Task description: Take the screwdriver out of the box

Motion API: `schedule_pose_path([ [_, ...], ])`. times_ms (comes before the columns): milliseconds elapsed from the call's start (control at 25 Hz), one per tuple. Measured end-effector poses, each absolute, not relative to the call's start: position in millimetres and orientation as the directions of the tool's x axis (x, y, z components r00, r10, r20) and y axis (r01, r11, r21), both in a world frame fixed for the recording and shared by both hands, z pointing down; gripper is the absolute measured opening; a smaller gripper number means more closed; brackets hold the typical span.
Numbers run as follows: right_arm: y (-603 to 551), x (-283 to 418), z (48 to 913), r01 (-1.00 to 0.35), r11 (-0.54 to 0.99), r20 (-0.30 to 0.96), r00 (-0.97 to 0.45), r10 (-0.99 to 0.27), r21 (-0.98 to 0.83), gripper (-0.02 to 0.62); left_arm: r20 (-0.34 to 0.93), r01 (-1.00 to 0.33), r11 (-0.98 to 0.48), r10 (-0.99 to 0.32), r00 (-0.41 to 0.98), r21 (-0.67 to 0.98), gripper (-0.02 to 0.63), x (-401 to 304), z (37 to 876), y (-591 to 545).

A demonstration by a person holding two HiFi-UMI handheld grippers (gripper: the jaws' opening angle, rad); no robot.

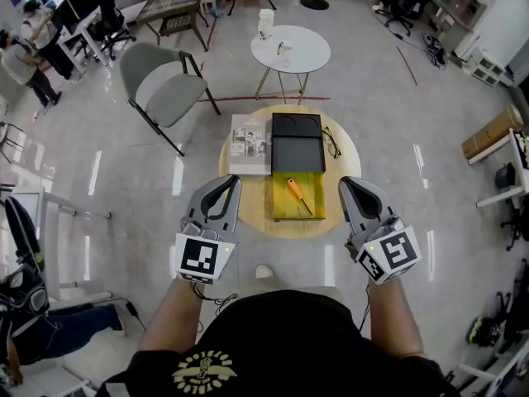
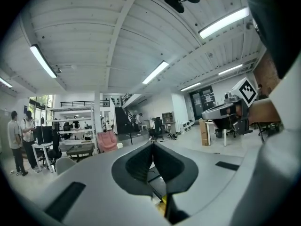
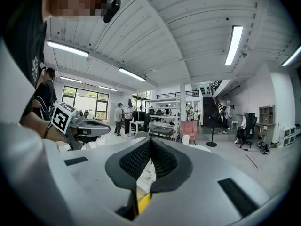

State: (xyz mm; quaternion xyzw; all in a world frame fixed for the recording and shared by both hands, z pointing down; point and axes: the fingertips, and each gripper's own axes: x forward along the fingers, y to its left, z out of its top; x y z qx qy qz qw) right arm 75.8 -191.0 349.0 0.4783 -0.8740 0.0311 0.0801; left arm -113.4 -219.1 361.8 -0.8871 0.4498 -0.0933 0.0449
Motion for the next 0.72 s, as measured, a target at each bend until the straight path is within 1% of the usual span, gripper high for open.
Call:
schedule_pose_path([
  [280, -194.6, 63.7, 358.3, -0.848, 0.529, 0.201, -0.513, -0.835, 0.031, 0.014, 0.134, -0.786, -0.609, -0.792, 0.596, -0.105, 0.017, -120.9, 380.9, -230.8],
  [440, -194.9, 66.0, 355.2, -0.859, 0.51, 0.197, -0.495, -0.846, 0.036, 0.015, 0.144, -0.78, -0.616, -0.786, 0.601, -0.112, 0.017, -122.9, 386.1, -234.9],
  [720, -197.8, 65.4, 357.4, -0.857, 0.515, 0.207, -0.498, -0.842, 0.034, 0.015, 0.126, -0.764, -0.635, -0.772, 0.623, -0.115, 0.017, -112.8, 375.5, -238.5],
])
